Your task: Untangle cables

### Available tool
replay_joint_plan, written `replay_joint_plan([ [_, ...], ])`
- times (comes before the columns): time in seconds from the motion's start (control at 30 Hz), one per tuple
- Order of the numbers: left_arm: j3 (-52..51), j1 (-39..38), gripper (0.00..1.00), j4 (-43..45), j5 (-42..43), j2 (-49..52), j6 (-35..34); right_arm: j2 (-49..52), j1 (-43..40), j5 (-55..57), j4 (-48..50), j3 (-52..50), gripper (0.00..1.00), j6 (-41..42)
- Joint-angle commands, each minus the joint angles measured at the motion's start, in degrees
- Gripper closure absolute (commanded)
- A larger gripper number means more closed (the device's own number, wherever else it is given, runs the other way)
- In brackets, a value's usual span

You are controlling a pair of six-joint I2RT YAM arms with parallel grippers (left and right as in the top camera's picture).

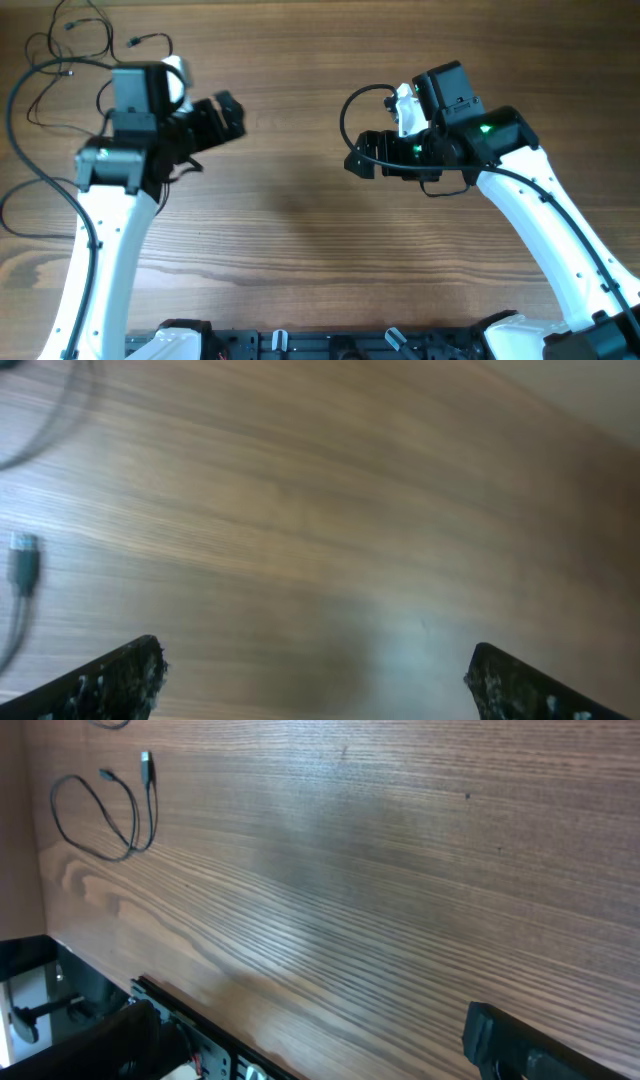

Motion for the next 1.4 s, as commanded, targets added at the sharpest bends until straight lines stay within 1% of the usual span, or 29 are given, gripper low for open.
replay_joint_plan([
  [0.0, 0.50, -7.96, 0.00, -3.43, -3.82, -0.90, 0.09, -4.37, 0.17, 0.94, -1.25, -0.15, 0.00, 0.09],
  [0.03, 0.50, -9.64, 0.00, -4.57, -3.93, -0.90, 0.09, -7.89, 0.17, 5.05, -2.56, -0.15, 0.00, 2.91],
  [0.07, 0.50, -10.29, 0.00, -4.96, -3.91, -0.90, 0.09, -10.62, 0.17, 8.35, -3.67, -0.15, 0.00, 4.42],
  [0.13, 0.50, -10.84, 0.00, -5.46, -3.91, -0.90, 0.09, -19.39, 0.17, 14.71, -6.29, -0.15, 0.00, 6.38],
  [0.23, 0.50, -10.84, 0.00, -5.73, -3.91, -0.90, 0.09, -32.65, 0.17, 16.35, -8.24, -0.15, 0.00, 6.71],
  [0.27, 0.50, -10.84, 0.00, -5.73, -3.91, -0.90, 0.09, -35.52, 0.17, 16.81, -8.76, -0.15, 0.00, 6.73],
  [0.33, 0.50, -10.84, 0.00, -5.70, -3.91, -0.90, 0.09, -42.86, 0.17, 19.80, -11.13, -0.15, 0.00, 6.95],
  [0.37, 0.50, -10.84, 0.00, -5.73, -3.91, -0.90, 0.09, -46.27, 0.17, 22.84, -13.33, -0.15, 0.00, 8.57],
  [0.47, 0.50, -10.84, 0.00, -5.73, -3.91, -0.90, 0.09, -51.34, 0.17, 28.11, -18.56, -0.15, 0.00, 10.32],
  [0.53, 0.50, -10.84, 0.00, -5.70, -3.91, -0.90, 0.09, -52.35, 0.17, 28.22, -20.20, -0.15, 0.00, 10.38],
  [0.63, 0.50, -10.84, 0.00, -5.73, -3.91, -0.90, 0.09, -52.24, 0.17, 28.22, -22.77, -0.15, 0.00, 13.66],
  [0.7, 0.50, -10.84, 0.00, -5.73, -3.91, -0.90, 0.09, -52.24, 0.17, 28.24, -22.73, -0.15, 0.00, 14.75],
  [0.97, 0.50, -10.84, 0.00, -5.73, -3.91, -0.90, 0.09, -52.24, 0.17, 28.35, -22.75, -0.15, 0.00, 14.53],
  [1.0, 0.50, -10.84, 0.00, -5.70, -3.91, -0.90, 0.09, -52.24, 0.17, 29.79, -22.97, -0.15, 0.00, 13.00],
  [1.1, 0.50, -10.84, 0.00, -5.73, -3.91, -0.90, 0.11, -52.24, -0.04, 32.65, -24.85, -0.17, 0.00, 12.68],
  [1.13, 0.50, -10.84, 0.00, -5.73, -3.91, -0.90, 0.09, -52.24, -1.90, 35.47, -25.38, -0.24, 0.00, 12.52],
  [1.17, 0.50, -10.84, 0.00, -5.73, -3.93, -0.90, 0.09, -52.24, -3.82, 37.03, -25.33, -0.44, 0.00, 11.45],
  [1.23, 0.50, -10.84, 0.00, -5.73, -3.93, -0.90, 0.09, -52.26, -8.09, 37.18, -24.24, -1.46, 0.00, 6.27],
  [1.3, 0.50, -10.84, 0.00, -5.73, -3.91, -0.90, 0.09, -52.65, -12.48, 35.28, -21.00, -3.39, 0.00, -0.39],
  [1.33, 0.50, -10.84, 0.00, -5.73, -3.91, -0.90, 0.09, -53.42, -14.97, 30.93, -16.98, -5.33, 0.00, -8.04],
  [1.37, 0.50, -10.84, 0.00, -5.73, -3.91, -0.90, 0.09, -55.28, -18.18, 21.29, -10.05, -8.90, 0.00, -20.48],
])
